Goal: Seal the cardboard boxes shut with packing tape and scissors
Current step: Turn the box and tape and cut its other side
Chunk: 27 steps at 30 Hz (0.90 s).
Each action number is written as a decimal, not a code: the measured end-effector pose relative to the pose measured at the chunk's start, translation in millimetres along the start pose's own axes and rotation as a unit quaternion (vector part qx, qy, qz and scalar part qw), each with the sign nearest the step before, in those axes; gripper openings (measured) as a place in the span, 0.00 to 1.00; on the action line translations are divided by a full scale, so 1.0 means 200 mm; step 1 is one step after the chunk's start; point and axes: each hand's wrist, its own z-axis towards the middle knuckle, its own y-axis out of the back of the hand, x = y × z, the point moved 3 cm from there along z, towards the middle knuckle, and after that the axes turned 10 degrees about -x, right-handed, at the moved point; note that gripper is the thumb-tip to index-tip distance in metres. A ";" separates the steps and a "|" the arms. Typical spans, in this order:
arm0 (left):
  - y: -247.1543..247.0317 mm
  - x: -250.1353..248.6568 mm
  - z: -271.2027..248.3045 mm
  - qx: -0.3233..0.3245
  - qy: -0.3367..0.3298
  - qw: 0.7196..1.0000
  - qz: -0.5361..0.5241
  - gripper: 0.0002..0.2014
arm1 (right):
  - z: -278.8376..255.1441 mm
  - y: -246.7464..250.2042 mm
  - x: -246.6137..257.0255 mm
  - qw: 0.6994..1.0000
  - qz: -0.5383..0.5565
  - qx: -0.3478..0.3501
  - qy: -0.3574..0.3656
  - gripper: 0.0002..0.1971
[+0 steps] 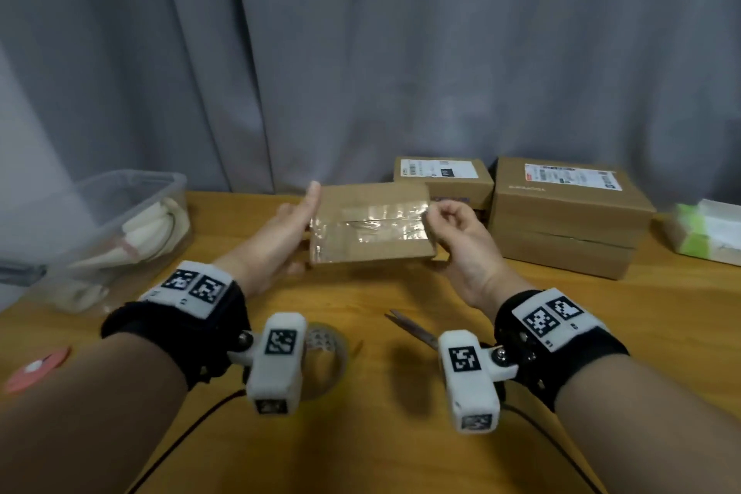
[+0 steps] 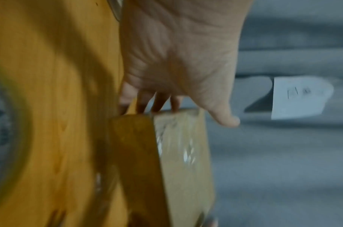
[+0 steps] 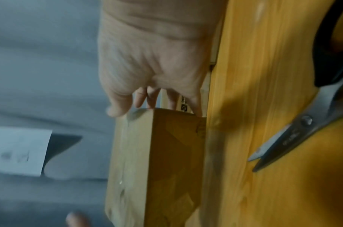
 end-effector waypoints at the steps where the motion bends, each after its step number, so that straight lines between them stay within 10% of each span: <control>1: -0.01 0.00 -0.01 -0.046 -0.033 0.998 0.004 0.36 | 0.00 -0.02 0.00 1.000 -0.007 -0.003 0.017 0.13; 7: -0.01 -0.01 -0.01 -0.015 -0.100 0.980 -0.171 0.22 | 0.01 -0.14 0.01 0.999 -0.039 -0.025 0.005 0.39; 16: 0.07 -0.07 0.09 -0.064 -0.135 0.986 0.071 0.35 | -0.01 -0.25 0.05 0.971 -0.182 0.056 0.145 0.37; 22: 0.03 -0.03 0.24 0.039 -0.151 0.942 0.297 0.32 | 0.21 -0.33 0.03 0.820 -0.542 0.121 0.137 0.25; 27: 0.01 -0.01 0.41 0.113 -0.096 0.865 0.479 0.41 | 0.38 -0.37 -0.04 0.794 -0.587 0.129 0.088 0.31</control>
